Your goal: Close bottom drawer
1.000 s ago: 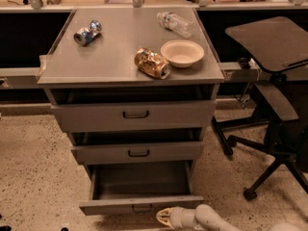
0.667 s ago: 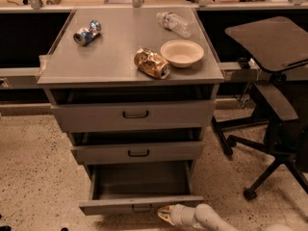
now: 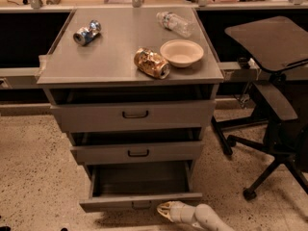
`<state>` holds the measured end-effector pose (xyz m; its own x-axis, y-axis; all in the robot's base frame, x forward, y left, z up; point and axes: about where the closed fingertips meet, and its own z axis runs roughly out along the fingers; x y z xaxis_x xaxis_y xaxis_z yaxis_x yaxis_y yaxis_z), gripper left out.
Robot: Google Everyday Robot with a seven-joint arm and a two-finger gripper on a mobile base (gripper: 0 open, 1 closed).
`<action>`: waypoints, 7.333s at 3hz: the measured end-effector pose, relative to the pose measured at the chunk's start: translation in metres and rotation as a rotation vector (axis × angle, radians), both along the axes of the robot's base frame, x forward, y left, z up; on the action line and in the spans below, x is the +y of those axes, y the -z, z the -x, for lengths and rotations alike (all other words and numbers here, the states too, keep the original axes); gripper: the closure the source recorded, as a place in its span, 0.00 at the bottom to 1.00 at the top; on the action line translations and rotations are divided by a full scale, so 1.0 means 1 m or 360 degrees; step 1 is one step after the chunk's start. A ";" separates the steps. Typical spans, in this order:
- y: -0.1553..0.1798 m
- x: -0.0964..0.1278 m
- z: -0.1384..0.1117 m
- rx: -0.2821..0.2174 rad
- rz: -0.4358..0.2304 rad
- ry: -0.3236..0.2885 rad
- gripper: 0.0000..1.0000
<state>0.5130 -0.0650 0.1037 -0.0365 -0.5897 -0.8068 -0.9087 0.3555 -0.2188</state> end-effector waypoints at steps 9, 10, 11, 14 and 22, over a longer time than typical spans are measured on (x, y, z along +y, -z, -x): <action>-0.006 0.016 -0.084 -0.0167 -0.0229 0.0121 1.00; -0.002 0.037 -0.091 -0.0152 -0.0345 0.0100 1.00; -0.002 0.037 -0.091 -0.0152 -0.0345 0.0099 1.00; -0.004 0.033 -0.099 -0.0136 -0.0347 0.0075 1.00; -0.018 0.058 -0.115 -0.0136 -0.0526 -0.0026 1.00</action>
Offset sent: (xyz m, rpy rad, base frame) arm 0.0658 0.0055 0.0493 0.0295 -0.1808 -0.0656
